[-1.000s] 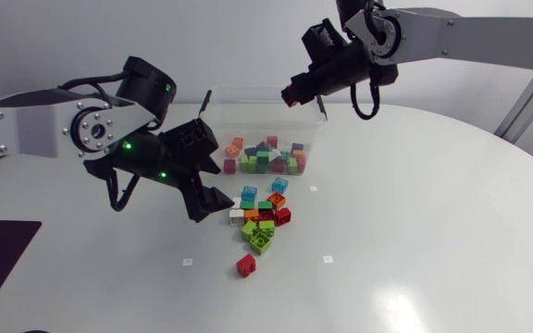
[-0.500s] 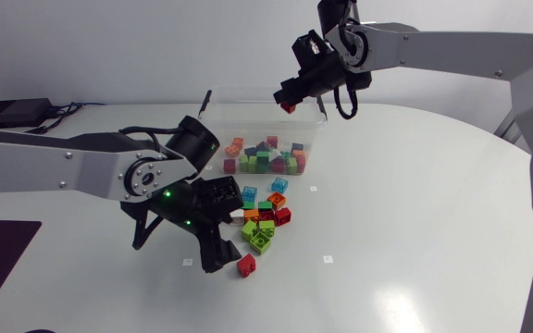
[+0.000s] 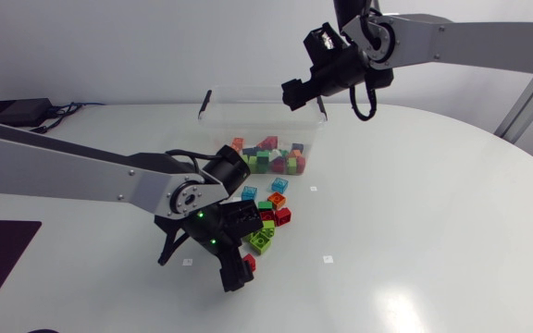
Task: Place the duplo bricks in the container
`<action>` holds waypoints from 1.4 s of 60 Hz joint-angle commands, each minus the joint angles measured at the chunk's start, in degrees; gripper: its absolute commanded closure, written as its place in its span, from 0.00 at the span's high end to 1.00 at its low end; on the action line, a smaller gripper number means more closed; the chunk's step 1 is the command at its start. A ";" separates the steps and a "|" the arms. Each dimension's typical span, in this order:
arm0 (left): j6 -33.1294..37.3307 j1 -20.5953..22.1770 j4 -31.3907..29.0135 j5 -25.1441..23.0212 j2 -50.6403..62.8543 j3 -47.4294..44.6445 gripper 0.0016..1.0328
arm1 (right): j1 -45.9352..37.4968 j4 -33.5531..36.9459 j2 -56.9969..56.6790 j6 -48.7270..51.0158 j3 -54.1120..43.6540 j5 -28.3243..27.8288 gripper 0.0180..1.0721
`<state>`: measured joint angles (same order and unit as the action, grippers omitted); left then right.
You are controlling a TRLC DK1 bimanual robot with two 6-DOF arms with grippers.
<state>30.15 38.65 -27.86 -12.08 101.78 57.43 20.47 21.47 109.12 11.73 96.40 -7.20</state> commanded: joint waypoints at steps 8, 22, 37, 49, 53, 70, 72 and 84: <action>-5.45 2.04 -1.85 2.67 3.87 3.57 0.88 | 0.98 -2.31 -9.19 -0.92 -11.67 0.52 0.95; -10.99 3.62 -3.87 4.61 6.24 6.38 0.64 | 3.09 -4.69 -16.84 -0.92 -23.89 1.05 0.95; -12.84 3.71 -7.04 6.54 6.77 7.61 0.29 | 4.32 -6.18 -23.25 -0.65 -34.17 1.84 0.95; -12.57 3.53 -9.50 6.89 5.19 6.91 0.28 | 4.58 -4.69 -24.31 -0.39 -37.34 1.75 0.95; -12.40 3.36 -10.02 6.89 4.04 6.56 0.28 | 5.28 -4.07 -24.22 -0.56 -38.04 1.66 0.95; -10.20 0.37 -12.92 6.89 -3.34 5.32 0.28 | 9.77 -1.00 -19.12 -5.13 -38.66 3.33 0.95; -10.02 -0.07 -13.01 6.89 -4.13 5.24 0.28 | 10.20 -0.64 -18.15 -5.75 -38.39 3.69 0.95; -8.62 -2.18 -13.45 6.89 -8.09 5.85 0.28 | 12.58 1.11 -12.27 -8.39 -36.63 6.32 0.95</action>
<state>20.16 37.36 -40.47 -5.45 95.94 63.70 31.94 21.34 93.73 5.61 58.50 -1.85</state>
